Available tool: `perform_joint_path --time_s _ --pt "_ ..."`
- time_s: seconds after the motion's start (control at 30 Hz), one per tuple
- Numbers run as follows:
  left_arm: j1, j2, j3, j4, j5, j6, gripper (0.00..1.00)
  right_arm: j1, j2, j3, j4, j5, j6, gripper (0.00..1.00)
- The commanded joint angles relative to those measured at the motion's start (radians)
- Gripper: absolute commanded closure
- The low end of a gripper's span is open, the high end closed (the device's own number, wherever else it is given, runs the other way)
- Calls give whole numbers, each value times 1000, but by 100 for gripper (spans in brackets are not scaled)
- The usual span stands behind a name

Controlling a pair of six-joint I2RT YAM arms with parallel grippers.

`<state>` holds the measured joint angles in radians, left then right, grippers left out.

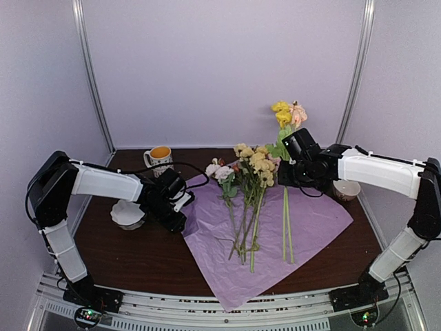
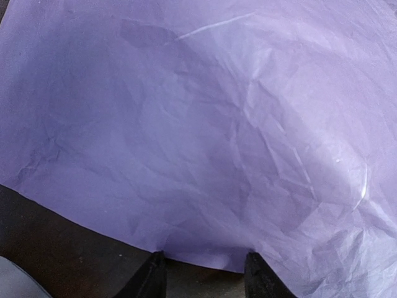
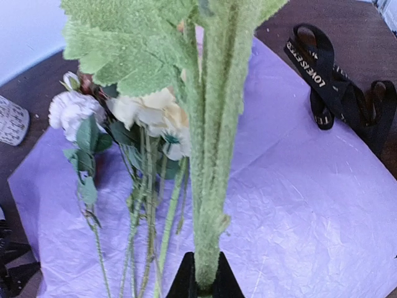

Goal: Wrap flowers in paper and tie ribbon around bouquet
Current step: Pick up the fake flower from the flattened wrapping paper, then place the fake flower on the flattened wrapping paper.

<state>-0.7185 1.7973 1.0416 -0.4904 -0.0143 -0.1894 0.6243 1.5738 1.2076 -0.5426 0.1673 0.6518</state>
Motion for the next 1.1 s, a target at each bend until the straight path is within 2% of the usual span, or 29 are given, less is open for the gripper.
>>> perform_joint_path --time_s 0.0,0.07,0.17,0.3,0.5,0.6,0.8,0.9,1.07 --pt "-9 19 -41 -96 39 -6 54 52 -51 32 97 105 52 100" --pt "-9 19 -43 -93 40 -6 54 94 -34 56 151 77 41 100" --pt "-9 19 -43 -91 39 -5 54 135 60 113 159 -54 97 100" --pt "-9 14 -49 -91 40 -4 54 147 155 80 297 -174 199 100" --pt "-9 8 -51 -89 36 -4 54 126 284 123 288 -183 228 100" --pt "-9 2 -53 -89 31 -4 54 103 330 130 272 -186 231 91" --pt "-9 -6 -58 -94 31 -7 54 63 331 74 283 -209 236 58" --pt "-9 -12 -61 -96 30 -9 54 59 298 69 235 -201 208 54" --pt "-10 -28 -73 -93 31 -19 54 72 159 -28 239 -195 157 53"
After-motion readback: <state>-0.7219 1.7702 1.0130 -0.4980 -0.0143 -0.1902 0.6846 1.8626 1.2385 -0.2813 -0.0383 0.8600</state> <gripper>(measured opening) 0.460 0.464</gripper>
